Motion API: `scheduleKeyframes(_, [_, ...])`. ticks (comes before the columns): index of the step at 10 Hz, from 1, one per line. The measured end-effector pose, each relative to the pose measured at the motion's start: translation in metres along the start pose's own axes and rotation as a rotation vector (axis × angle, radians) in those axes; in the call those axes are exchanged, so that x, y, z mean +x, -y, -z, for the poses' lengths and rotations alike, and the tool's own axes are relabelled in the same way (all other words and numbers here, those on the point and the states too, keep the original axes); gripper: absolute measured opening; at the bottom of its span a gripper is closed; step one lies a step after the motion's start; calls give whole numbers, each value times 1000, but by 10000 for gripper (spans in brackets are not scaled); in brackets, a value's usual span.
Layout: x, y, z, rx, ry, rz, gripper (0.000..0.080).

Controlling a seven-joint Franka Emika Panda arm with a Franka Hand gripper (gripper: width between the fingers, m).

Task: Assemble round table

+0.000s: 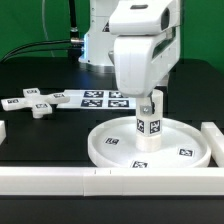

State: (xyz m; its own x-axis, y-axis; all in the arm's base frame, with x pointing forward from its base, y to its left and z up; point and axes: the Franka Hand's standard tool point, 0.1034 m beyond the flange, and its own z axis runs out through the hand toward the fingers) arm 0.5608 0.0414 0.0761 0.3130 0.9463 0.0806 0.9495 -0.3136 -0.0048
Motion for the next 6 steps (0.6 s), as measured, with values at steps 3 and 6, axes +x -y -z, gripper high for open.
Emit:
scheduleKeyframes(3, [-5,-3,-1,-14,6,187,649])
scheduleKeyframes(6, [-4,-7,0,-34,31,395,649])
